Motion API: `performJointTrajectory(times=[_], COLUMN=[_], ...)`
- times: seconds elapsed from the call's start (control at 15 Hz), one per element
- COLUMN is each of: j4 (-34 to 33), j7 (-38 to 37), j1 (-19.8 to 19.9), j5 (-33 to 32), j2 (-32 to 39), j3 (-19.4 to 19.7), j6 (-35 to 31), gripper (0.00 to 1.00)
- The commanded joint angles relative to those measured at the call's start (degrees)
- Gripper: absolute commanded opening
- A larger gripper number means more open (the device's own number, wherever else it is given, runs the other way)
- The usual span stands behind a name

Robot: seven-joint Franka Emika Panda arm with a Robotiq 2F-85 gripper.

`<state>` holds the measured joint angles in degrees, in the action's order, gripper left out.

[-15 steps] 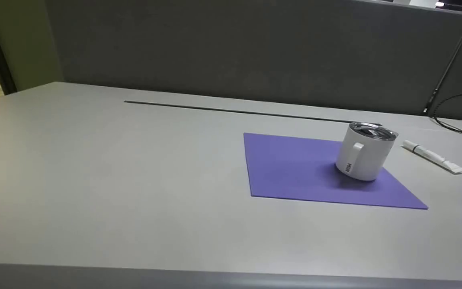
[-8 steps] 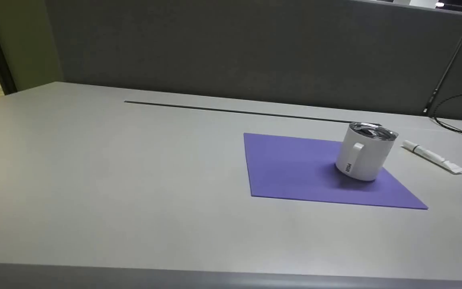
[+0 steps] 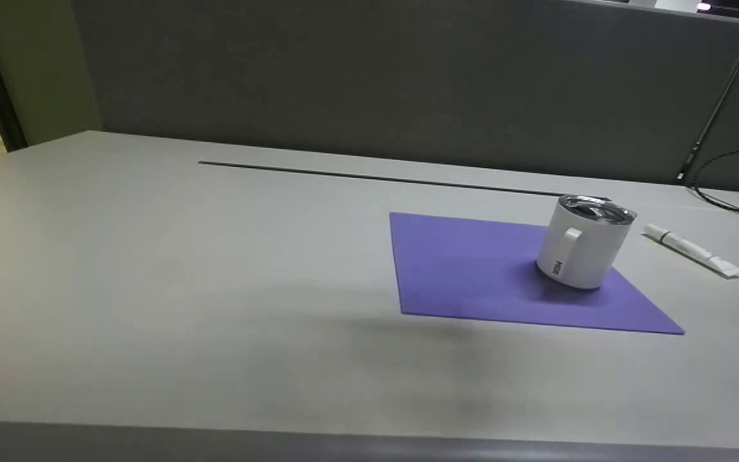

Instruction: Remove the silver lid from the white mug

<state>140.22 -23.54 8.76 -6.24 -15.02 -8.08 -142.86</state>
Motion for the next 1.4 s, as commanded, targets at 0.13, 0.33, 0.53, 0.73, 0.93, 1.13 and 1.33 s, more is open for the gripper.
performJointTrajectory(times=[0.13,0.33,0.53,0.73,0.93,1.13,1.33], j4=[-1.2,-2.6,-3.1,-2.8,-1.5,-0.5,0.1], j7=[-1.2,-1.6,-1.9,-2.7,-3.6,-3.9,-2.3], j1=[0.6,1.0,0.8,0.8,0.6,0.1,-0.9], j5=[-5.5,-6.5,-6.5,-7.4,-9.0,-11.0,-10.9], j2=[5.3,8.3,8.5,8.9,11.5,14.4,17.3], j3=[4.6,6.2,6.0,6.1,7.1,8.3,9.8], j6=[-0.3,0.1,0.5,0.2,-2.3,-4.2,-7.6], gripper=[1.00,1.00,1.00,1.00,0.66,0.45,0.24])
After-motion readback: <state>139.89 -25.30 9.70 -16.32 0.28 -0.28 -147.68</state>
